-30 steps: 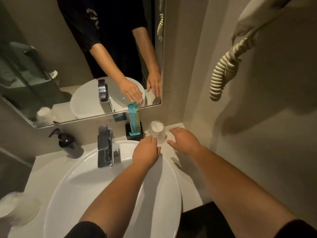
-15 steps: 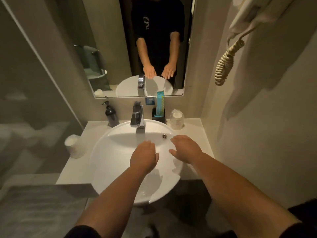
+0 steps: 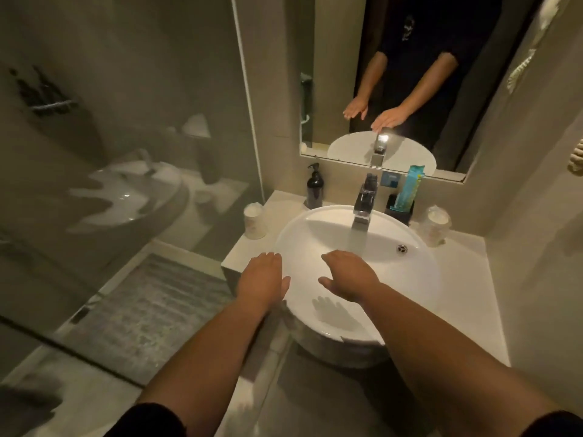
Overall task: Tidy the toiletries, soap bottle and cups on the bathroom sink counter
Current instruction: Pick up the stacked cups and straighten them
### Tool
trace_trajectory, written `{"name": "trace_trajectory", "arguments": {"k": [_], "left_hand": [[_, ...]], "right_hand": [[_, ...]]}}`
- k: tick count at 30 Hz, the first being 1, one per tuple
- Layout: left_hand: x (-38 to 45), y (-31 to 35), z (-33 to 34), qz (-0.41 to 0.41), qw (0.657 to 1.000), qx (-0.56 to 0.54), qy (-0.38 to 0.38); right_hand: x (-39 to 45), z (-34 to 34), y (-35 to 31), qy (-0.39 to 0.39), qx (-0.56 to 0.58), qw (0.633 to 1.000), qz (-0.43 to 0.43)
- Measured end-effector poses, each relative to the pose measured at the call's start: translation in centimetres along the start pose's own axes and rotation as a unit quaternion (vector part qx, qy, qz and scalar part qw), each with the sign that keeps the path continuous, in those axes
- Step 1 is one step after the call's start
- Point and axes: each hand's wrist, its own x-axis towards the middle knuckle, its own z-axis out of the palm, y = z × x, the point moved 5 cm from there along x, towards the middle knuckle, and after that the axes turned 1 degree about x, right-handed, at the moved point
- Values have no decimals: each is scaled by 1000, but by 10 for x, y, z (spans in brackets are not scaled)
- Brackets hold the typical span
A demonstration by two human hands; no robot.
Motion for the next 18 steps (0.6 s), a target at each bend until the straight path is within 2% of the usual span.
{"name": "trace_trajectory", "arguments": {"k": [5,11,18], "left_hand": [[13,-64,1,-41,999,15,-14],[52,-119,1,-66,997,-24,-21],[97,-155,11,-86,993,-66,-54]], "right_hand": [[49,9,-51,-14,-14,999,-47],[109,4,-81,-9,24,999,-20],[171,13,-98,-39,60,997,-4]]}}
